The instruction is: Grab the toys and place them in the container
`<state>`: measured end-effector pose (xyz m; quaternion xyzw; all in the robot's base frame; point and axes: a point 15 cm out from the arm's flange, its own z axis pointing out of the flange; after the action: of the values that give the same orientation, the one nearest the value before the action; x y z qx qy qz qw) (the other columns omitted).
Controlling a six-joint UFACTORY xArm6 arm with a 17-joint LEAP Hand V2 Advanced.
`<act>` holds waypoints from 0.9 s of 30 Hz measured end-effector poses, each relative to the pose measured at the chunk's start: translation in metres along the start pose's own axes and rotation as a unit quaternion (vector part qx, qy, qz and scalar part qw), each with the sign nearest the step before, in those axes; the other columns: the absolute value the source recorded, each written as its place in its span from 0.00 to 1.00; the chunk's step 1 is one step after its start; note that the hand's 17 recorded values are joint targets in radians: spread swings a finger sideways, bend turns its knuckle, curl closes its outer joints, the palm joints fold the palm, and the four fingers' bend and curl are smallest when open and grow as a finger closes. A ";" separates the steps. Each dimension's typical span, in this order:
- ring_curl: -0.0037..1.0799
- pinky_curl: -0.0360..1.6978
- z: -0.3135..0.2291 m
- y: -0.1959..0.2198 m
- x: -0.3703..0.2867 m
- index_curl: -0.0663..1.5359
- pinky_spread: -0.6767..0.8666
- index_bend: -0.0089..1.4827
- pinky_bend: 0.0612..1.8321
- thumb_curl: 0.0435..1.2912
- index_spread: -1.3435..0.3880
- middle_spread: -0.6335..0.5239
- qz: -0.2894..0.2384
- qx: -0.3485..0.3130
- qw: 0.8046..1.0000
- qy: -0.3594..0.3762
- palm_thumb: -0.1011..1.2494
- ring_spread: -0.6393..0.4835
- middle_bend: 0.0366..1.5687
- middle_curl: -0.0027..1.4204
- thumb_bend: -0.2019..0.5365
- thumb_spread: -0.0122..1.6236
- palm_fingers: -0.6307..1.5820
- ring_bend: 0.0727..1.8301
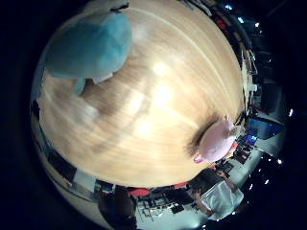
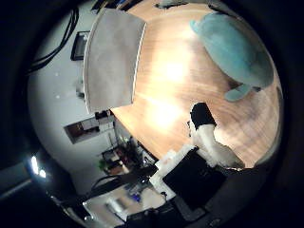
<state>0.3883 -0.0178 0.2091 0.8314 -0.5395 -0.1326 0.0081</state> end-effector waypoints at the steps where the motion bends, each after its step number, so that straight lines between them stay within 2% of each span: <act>1: 0.25 0.07 0.000 0.000 0.000 0.27 0.49 0.12 0.45 0.34 0.46 0.32 0.001 0.000 1.000 0.000 0.52 0.39 0.09 0.24 0.24 0.62 0.40 0.29; 27: 0.24 0.06 0.015 -0.005 0.009 0.24 0.49 0.13 0.44 0.33 0.46 0.31 0.007 -0.011 1.000 -0.009 0.55 0.38 0.10 0.22 0.24 0.63 0.41 0.31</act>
<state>0.3928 -0.0218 0.1919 0.8264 -0.5437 -0.1458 0.0135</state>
